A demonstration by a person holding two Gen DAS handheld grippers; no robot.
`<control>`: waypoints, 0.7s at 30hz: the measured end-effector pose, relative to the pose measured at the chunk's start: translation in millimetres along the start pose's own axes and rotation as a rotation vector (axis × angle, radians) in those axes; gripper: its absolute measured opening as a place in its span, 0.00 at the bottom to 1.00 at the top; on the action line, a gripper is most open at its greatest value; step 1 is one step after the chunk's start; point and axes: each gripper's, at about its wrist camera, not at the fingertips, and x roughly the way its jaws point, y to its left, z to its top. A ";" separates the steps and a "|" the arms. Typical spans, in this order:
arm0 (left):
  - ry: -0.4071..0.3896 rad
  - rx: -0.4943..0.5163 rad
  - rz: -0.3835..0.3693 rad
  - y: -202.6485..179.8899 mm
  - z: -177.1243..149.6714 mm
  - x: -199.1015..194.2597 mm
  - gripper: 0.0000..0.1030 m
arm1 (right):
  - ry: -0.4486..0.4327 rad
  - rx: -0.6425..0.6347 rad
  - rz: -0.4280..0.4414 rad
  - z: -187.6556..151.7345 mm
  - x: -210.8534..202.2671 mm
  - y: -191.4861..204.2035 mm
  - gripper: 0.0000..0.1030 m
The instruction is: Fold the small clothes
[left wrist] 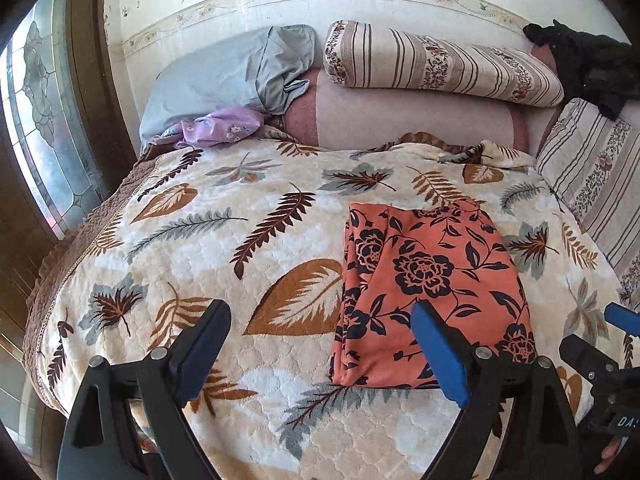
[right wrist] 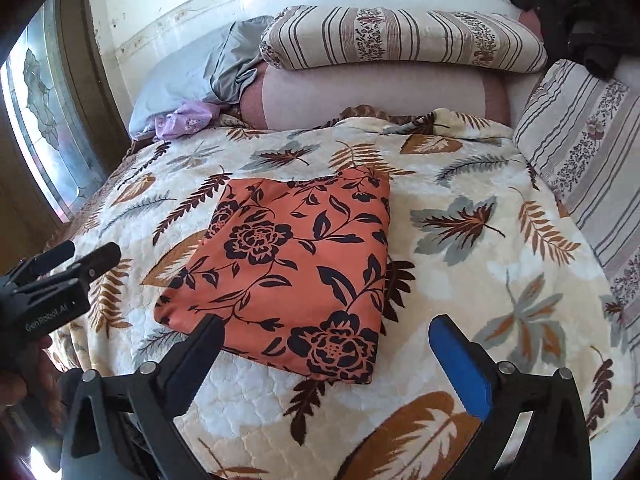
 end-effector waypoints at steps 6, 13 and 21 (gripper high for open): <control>0.008 0.009 0.037 -5.2 1.1 -6.2 0.89 | -0.011 -0.046 -0.053 -3.1 -8.6 11.0 1.00; 0.014 0.006 0.012 -10.9 2.7 -14.3 0.89 | -0.024 -0.047 -0.075 -2.7 -15.9 11.6 1.00; 0.048 -0.024 -0.031 -17.8 7.2 -6.6 0.89 | -0.023 -0.054 -0.079 3.1 -14.5 10.5 1.00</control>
